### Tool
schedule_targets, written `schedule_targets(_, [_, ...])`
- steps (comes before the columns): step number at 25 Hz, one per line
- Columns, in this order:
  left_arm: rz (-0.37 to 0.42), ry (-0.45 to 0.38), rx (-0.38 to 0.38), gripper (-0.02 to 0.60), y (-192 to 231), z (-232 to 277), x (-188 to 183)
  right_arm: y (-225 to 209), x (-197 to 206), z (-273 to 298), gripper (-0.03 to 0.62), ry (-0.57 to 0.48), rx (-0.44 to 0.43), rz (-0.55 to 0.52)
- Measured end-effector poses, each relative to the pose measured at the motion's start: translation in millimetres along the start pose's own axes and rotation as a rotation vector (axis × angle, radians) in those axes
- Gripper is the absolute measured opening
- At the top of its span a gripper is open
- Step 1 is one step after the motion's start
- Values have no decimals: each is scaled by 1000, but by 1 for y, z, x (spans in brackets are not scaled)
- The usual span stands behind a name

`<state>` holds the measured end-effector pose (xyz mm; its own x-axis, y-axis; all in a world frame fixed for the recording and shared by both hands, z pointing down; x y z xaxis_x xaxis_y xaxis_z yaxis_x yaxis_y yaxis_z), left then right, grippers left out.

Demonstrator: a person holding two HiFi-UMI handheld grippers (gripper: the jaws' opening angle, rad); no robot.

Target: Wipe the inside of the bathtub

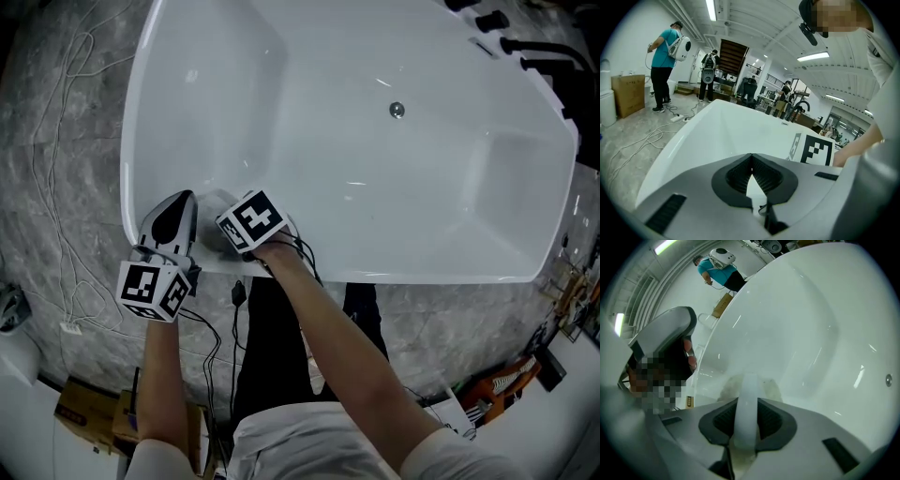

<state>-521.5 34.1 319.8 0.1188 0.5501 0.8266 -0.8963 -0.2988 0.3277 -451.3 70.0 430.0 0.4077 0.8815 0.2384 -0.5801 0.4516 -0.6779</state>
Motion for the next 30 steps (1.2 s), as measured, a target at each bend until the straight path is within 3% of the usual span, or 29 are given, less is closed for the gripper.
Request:
schedule_targets(16, [15,45,85,12,-94,39,19,-60,51,-66,94,17,1,50])
schedule_targets(30, [35,64,128,12,-145,52,24,-92,85,-113,94,28,35,71])
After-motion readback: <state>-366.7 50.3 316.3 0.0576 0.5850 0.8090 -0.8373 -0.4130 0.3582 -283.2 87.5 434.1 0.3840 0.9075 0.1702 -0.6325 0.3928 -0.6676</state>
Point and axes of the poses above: the fingertips, and each gripper's own axes: z forward along the fingers, y to its left, x out of its underside, the point moved 4 cm from there along -z, backward along the fingers, and after that the axes turned 9 degrees about -y, right-handed, at the moved point
